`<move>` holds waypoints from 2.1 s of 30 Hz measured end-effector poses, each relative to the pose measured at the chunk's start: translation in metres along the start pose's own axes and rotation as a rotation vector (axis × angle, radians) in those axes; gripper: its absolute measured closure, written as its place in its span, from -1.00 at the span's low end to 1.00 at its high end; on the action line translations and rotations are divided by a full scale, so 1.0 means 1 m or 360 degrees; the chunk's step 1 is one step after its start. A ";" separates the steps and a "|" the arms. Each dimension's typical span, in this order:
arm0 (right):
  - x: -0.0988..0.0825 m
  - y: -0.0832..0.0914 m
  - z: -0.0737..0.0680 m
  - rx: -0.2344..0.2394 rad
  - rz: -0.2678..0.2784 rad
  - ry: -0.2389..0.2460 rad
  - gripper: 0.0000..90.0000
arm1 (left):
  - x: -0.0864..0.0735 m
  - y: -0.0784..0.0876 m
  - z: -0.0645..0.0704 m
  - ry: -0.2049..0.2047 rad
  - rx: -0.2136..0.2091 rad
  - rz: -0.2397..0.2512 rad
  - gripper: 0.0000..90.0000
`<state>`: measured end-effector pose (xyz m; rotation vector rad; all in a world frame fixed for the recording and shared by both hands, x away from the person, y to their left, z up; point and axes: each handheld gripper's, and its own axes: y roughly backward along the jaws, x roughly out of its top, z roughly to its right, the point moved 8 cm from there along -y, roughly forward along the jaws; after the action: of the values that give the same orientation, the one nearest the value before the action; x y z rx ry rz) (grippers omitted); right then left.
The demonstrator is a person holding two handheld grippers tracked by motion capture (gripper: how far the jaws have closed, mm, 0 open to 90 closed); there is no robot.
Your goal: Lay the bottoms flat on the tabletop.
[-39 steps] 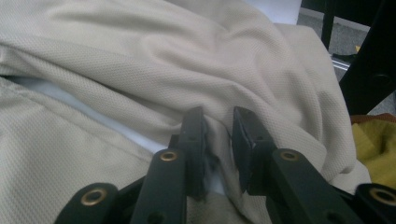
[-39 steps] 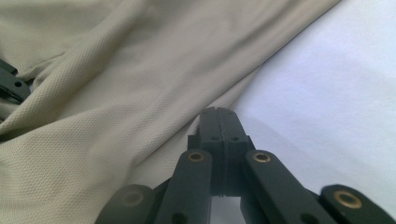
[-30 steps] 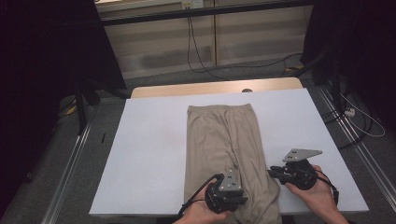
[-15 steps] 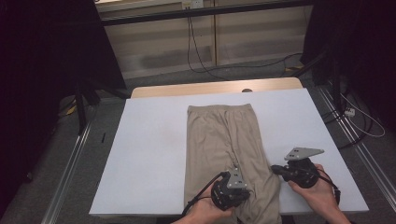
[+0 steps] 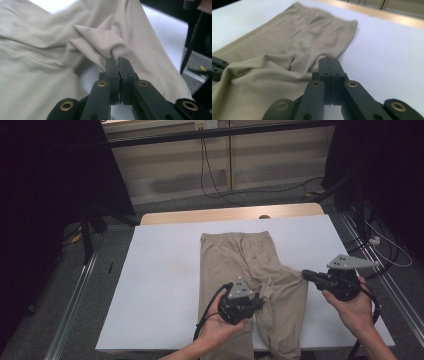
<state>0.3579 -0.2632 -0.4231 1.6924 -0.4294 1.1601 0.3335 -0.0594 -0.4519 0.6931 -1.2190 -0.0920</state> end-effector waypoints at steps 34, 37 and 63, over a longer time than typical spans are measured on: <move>-0.035 0.022 -0.033 0.0044 -0.0086 0.0114 1.00 | 0.022 -0.010 -0.034 0.0102 0.0136 0.0083 0.95; -0.019 0.043 -0.029 0.0031 0.0024 0.0112 1.00 | 0.029 -0.005 -0.030 0.0113 0.0104 0.0115 0.95; -0.079 -0.035 -0.054 0.0267 -0.0473 0.0257 0.40 | -0.042 -0.057 0.029 -0.0335 -0.0057 -0.0305 0.24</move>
<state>0.3191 -0.2190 -0.5065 1.7200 0.0217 1.1237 0.3098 -0.0997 -0.5124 0.7823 -1.3457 -0.3526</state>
